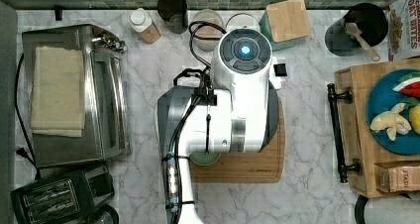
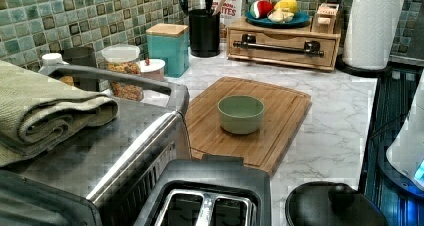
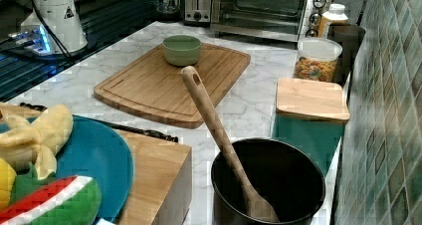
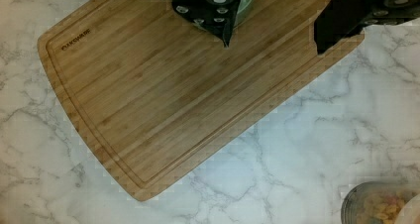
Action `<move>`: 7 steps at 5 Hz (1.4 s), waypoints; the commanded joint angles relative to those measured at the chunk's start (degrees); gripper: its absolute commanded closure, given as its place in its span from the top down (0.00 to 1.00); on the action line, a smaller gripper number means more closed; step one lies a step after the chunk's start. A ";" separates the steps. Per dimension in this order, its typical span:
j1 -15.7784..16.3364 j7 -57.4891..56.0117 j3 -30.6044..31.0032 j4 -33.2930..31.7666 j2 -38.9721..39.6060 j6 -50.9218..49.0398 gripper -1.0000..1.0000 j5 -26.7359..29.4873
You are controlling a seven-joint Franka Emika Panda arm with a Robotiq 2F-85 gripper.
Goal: Open the drawer.
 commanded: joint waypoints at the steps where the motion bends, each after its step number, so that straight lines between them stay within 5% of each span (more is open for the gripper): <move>1: 0.10 -0.05 0.12 -0.49 0.00 0.01 1.00 0.25; 2: -0.23 -2.01 -0.08 -3.38 -2.13 1.22 1.00 0.11; 5: -5.23 -36.40 -3.91 -10.91 -5.33 5.48 1.00 -2.48; 6: -10.73 -45.88 -2.25 -15.86 -6.51 13.05 1.00 -1.27; 7: -9.69 -51.65 -5.65 -14.76 -4.57 12.66 1.00 -2.78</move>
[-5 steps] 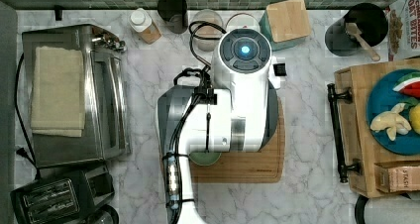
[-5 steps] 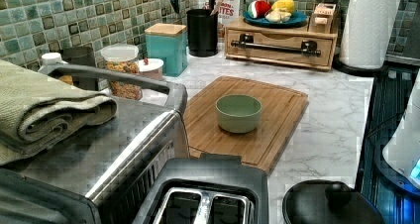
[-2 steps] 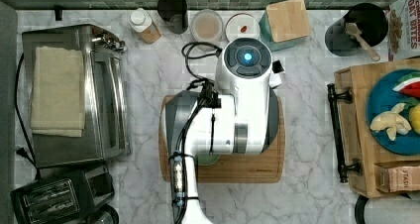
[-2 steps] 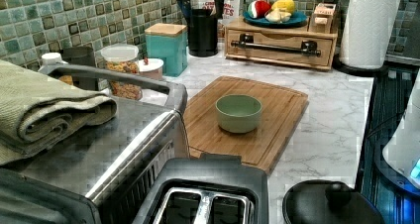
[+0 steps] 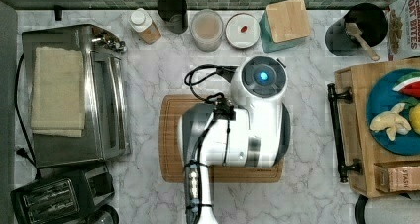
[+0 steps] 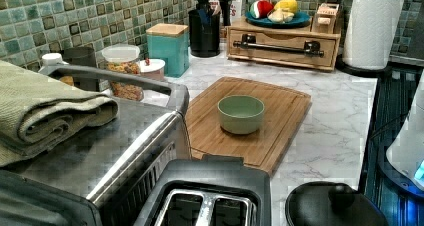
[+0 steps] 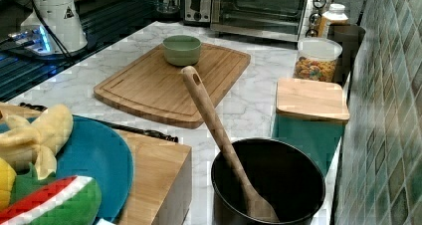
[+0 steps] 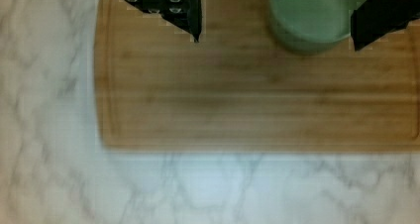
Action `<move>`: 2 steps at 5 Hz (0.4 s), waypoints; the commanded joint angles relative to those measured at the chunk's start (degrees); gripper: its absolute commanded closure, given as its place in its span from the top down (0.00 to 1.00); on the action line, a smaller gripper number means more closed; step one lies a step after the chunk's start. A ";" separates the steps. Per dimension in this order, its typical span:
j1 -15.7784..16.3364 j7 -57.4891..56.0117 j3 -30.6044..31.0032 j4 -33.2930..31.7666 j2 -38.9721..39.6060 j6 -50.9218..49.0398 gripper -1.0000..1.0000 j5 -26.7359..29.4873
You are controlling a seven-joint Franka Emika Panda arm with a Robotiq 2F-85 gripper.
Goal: Open the drawer.
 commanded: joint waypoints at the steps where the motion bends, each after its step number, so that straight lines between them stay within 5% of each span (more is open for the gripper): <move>1: -7.30 -14.55 -6.64 -2.65 -0.35 4.50 1.00 -5.31; 2: -8.31 -19.52 -8.14 -4.40 0.26 9.32 1.00 -6.72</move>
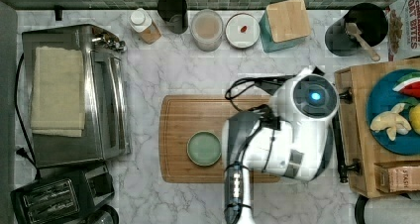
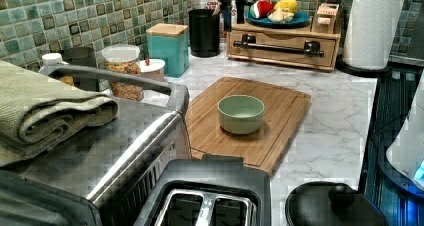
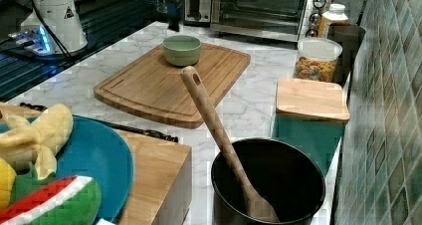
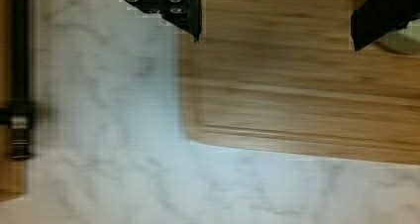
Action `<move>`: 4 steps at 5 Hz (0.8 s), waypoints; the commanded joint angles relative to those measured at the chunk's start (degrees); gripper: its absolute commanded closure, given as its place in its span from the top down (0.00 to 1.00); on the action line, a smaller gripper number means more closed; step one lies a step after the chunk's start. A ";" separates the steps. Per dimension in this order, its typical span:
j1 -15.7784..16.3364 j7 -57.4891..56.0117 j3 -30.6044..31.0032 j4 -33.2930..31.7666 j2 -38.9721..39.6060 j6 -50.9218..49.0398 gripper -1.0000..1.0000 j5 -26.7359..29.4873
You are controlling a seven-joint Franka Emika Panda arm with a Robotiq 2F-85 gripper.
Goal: Open the drawer.
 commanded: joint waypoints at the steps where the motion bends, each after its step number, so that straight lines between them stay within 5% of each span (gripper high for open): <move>1: -4.76 -10.07 -3.10 -3.46 2.02 10.87 1.00 -4.46; 4: -7.67 -17.10 -8.13 -0.96 8.49 21.95 1.00 -10.12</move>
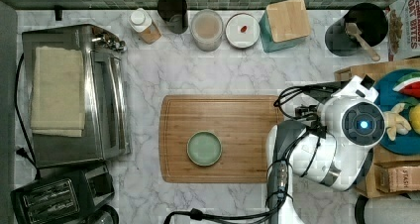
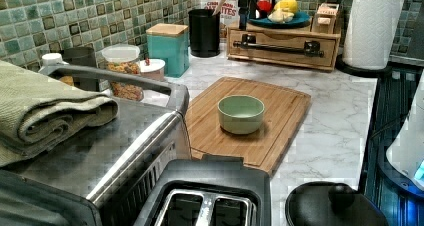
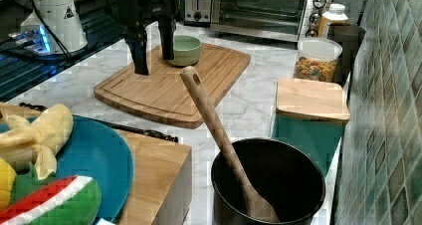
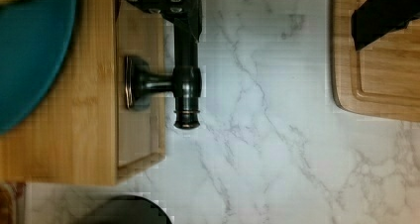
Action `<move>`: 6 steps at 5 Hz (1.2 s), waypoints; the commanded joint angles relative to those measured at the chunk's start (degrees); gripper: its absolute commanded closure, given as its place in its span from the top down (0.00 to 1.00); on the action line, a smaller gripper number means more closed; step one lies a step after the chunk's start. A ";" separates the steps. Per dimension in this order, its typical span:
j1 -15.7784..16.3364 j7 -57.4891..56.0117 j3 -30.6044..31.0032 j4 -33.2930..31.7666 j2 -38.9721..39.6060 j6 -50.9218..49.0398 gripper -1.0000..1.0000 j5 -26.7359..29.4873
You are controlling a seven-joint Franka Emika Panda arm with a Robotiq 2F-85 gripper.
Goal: Open the drawer.
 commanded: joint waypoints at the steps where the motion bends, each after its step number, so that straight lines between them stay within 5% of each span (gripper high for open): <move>1: -3.96 -6.43 -4.30 3.34 5.00 3.98 1.00 -6.89; 3: -4.16 -1.18 -6.64 4.09 3.87 2.59 1.00 -11.68; 5: -4.43 -4.84 -3.58 3.03 9.84 0.79 1.00 -0.45; 6: -4.14 -1.70 -3.37 -0.16 8.84 2.52 1.00 0.15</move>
